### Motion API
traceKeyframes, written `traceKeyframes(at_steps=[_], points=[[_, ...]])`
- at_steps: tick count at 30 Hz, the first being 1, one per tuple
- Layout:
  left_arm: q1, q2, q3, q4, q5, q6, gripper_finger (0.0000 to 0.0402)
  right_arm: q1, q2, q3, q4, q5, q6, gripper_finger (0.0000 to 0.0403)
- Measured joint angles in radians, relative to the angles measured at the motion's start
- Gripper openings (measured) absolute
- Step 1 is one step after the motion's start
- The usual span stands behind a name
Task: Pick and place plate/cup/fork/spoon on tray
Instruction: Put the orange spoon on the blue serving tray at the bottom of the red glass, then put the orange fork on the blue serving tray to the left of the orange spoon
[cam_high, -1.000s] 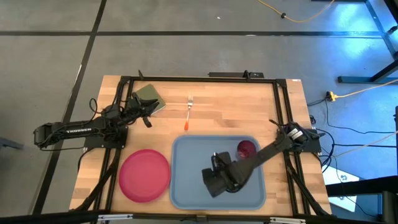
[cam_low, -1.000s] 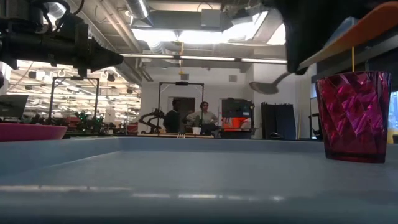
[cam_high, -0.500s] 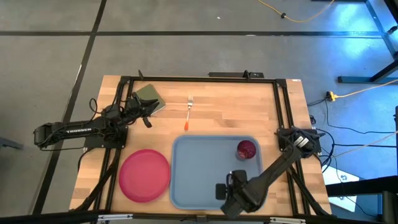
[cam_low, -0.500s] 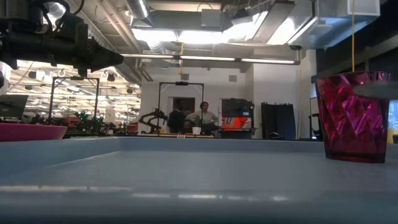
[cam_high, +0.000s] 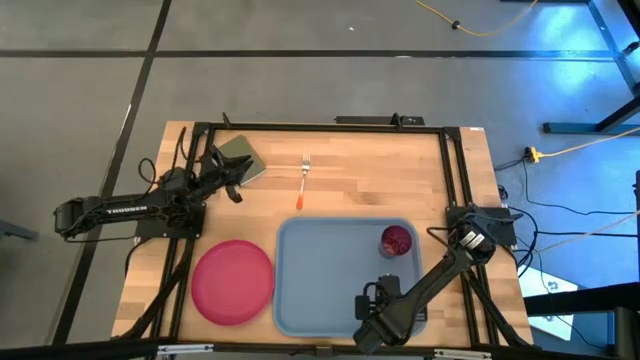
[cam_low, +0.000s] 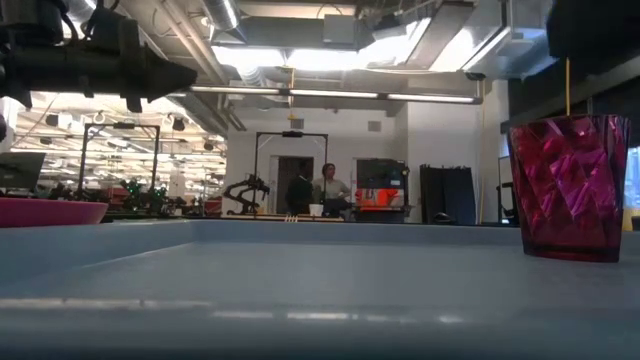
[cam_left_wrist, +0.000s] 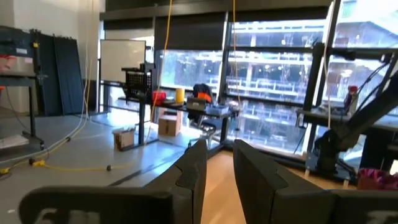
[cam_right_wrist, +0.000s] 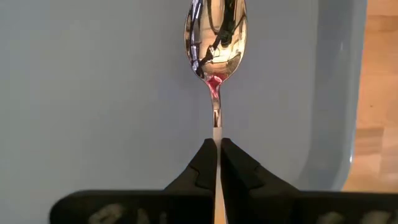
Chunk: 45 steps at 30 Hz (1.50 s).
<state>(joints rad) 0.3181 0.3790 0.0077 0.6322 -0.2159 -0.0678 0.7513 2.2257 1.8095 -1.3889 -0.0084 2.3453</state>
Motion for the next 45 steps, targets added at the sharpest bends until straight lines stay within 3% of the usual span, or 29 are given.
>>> traceKeyframes(at_steps=[15,29,40,45], points=[[0.000,0.000,0.000,0.012,0.000,-0.001,0.0073,0.000,0.085,0.000,-0.119,-0.047,0.007,0.0008],[0.000,0.000,0.000,0.012,0.000,-0.003,0.0073,0.000,0.093,0.000,-0.123,-0.047,0.007,0.0042],[0.000,0.000,0.000,0.012,0.000,-0.003,0.0073,0.000,0.093,0.000,-0.116,-0.048,0.006,0.0044],[0.000,0.000,0.000,0.012,0.000,-0.003,0.0073,-0.007,0.093,0.076,-0.119,-0.047,0.005,0.0045]])
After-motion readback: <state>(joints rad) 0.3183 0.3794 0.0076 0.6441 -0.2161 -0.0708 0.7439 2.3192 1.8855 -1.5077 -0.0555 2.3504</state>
